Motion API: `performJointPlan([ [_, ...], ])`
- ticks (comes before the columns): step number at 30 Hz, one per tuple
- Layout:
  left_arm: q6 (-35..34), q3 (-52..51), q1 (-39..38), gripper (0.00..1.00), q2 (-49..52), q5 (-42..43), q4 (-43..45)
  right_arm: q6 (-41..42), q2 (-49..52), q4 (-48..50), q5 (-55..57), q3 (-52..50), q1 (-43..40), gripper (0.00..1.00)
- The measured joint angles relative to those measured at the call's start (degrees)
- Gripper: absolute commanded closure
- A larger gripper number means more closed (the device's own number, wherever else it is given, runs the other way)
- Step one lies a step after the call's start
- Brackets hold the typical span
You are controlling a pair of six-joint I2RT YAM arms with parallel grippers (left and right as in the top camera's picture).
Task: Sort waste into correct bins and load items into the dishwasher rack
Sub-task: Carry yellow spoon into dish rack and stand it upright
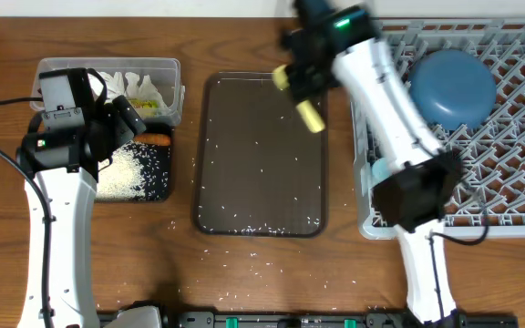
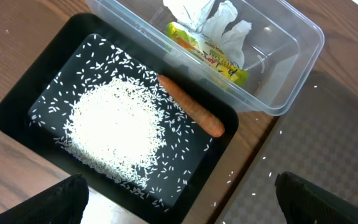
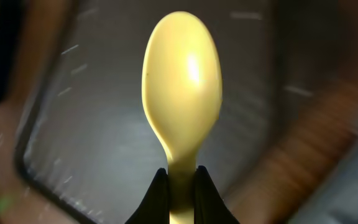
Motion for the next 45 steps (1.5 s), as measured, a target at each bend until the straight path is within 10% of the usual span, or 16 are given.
performJointPlan([
  [28,0.0,0.0,0.0,0.01,0.0,0.0,0.0,0.76,-0.02,-12.39,6.73,0.24,-26.53,0.99],
  [45,0.0,0.0,0.0,0.01,0.0,0.0,0.02,-2.99,-0.02,-6.93,6.88,0.24,-25.88,0.87],
])
